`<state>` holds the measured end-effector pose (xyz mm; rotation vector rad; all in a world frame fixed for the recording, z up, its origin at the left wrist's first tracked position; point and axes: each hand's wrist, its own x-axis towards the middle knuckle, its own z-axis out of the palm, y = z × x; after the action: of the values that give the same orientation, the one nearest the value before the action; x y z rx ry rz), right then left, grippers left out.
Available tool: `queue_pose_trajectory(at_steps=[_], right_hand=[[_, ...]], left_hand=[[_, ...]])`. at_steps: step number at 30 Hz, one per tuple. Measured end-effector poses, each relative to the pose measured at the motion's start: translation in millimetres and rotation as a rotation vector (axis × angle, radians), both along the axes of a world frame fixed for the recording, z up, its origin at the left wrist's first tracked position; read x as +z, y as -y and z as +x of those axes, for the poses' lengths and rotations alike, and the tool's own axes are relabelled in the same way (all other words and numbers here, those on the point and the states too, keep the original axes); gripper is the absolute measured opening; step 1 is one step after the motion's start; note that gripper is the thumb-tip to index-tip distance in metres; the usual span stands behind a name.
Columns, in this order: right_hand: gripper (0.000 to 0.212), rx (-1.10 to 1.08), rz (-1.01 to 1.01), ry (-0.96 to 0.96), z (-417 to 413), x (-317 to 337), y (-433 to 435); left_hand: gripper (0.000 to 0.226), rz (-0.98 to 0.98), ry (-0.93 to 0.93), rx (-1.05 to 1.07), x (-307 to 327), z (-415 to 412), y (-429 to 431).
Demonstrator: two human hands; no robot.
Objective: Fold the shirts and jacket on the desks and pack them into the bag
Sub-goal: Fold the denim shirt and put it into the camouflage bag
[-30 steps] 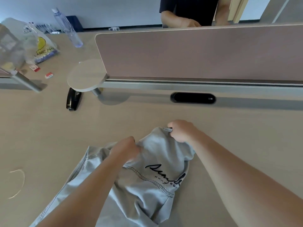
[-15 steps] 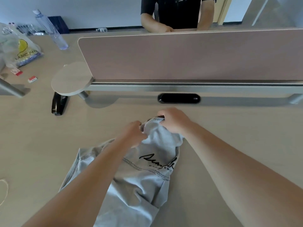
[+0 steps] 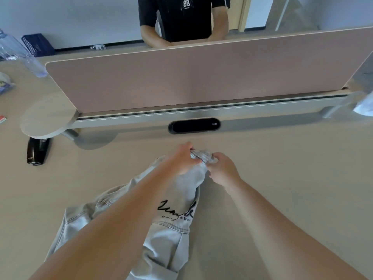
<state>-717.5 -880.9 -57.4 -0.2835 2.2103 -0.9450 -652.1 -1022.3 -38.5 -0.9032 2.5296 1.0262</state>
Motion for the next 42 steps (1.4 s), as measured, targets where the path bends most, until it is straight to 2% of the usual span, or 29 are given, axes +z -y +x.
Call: queue_pose_trajectory(at_steps=[3,7,11,16,19,20,22,26,29,31,34,35,36,38,42], right_hand=[[0.024,-0.056,-0.027,0.004,-5.2,-10.3,0.6],[0.017,-0.15,-0.134,0.069,-13.1,-17.0,8.3],[0.011,-0.241,-0.14,0.113,-2.0,-15.6,10.6],[0.028,-0.147,-0.01,0.273,28.5,-0.6,12.6],[0.019,-0.179,-0.071,0.311,47.0,2.6,18.4],[0.027,-0.216,-0.101,0.304,51.3,3.9,21.2],[0.035,-0.298,-0.147,0.24,55.7,8.0,25.0],[0.026,-0.465,-0.21,0.027,51.2,14.9,24.4],[0.025,-0.502,-0.171,-0.072,47.1,11.7,22.9],[0.027,-0.515,-0.105,-0.085,43.1,5.4,22.5],[0.024,-0.469,0.069,-0.087,41.3,-7.4,17.5],[0.016,-0.45,0.104,-0.101,44.2,-9.4,16.2],[0.018,-0.442,0.114,-0.144,48.5,-9.0,15.3],[0.03,-0.396,0.1,-0.259,56.9,-2.4,16.7],[0.025,-0.142,-0.006,-0.447,68.7,14.0,34.9]], left_hand=[[0.028,0.155,0.101,-0.005,-3.1,-5.8,9.0],[0.04,0.181,0.203,0.054,-0.8,-8.4,18.5],[0.032,0.165,0.107,0.095,-0.3,-1.5,29.2],[0.02,0.239,-0.05,0.225,13.2,15.3,38.4],[0.017,0.321,-0.115,0.292,21.4,23.6,43.4],[0.017,0.352,-0.142,0.331,22.6,24.9,45.7],[0.017,0.37,-0.197,0.398,25.3,30.3,52.3],[0.015,0.346,-0.296,0.379,28.8,36.3,61.3],[0.027,0.365,-0.305,0.38,28.9,25.6,52.3],[0.026,0.375,-0.305,0.32,27.4,18.2,43.5],[0.007,0.428,-0.255,0.147,20.0,16.9,25.9],[0.011,0.403,-0.232,0.084,19.9,19.1,20.2],[0.019,0.388,-0.227,0.038,19.5,22.1,16.4],[0.031,0.385,-0.257,0.063,23.3,29.2,16.5],[0.03,0.261,-0.289,0.191,30.5,63.8,42.3]])
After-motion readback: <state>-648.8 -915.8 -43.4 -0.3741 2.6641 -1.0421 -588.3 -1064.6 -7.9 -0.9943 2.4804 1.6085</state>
